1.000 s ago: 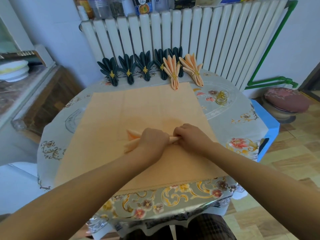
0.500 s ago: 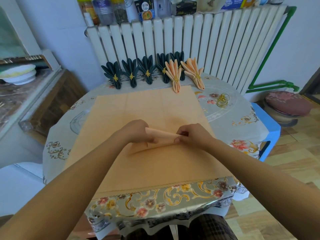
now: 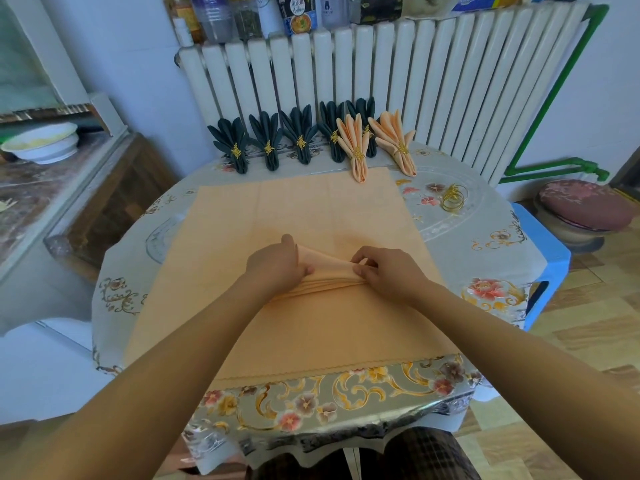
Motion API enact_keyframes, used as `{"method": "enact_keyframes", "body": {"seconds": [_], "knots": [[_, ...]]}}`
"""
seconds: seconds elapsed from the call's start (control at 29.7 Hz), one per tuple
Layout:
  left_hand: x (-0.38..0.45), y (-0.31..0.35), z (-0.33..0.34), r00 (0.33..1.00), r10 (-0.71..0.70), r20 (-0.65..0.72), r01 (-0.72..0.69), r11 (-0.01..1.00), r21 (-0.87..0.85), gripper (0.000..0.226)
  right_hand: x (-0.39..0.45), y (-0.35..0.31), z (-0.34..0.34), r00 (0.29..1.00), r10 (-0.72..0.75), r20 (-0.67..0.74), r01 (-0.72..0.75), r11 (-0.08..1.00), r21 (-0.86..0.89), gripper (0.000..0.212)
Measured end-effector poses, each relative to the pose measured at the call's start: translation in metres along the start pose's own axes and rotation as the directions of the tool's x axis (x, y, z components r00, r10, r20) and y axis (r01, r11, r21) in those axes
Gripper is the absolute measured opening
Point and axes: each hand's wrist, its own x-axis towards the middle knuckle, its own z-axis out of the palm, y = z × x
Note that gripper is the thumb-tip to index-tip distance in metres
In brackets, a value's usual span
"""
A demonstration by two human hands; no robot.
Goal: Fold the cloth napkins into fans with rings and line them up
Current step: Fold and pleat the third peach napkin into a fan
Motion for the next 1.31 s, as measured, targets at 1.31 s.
{"method": "enact_keyframes", "body": {"seconds": [1.31], "knots": [[0.002,-0.001,0.041,0.896,0.434,0.097,-0.442,0.893,0.082,0.059,0.005,0.024,0.001,0.831,-0.555,-0.043,0.506,0.786,-0.356,0.022]]}}
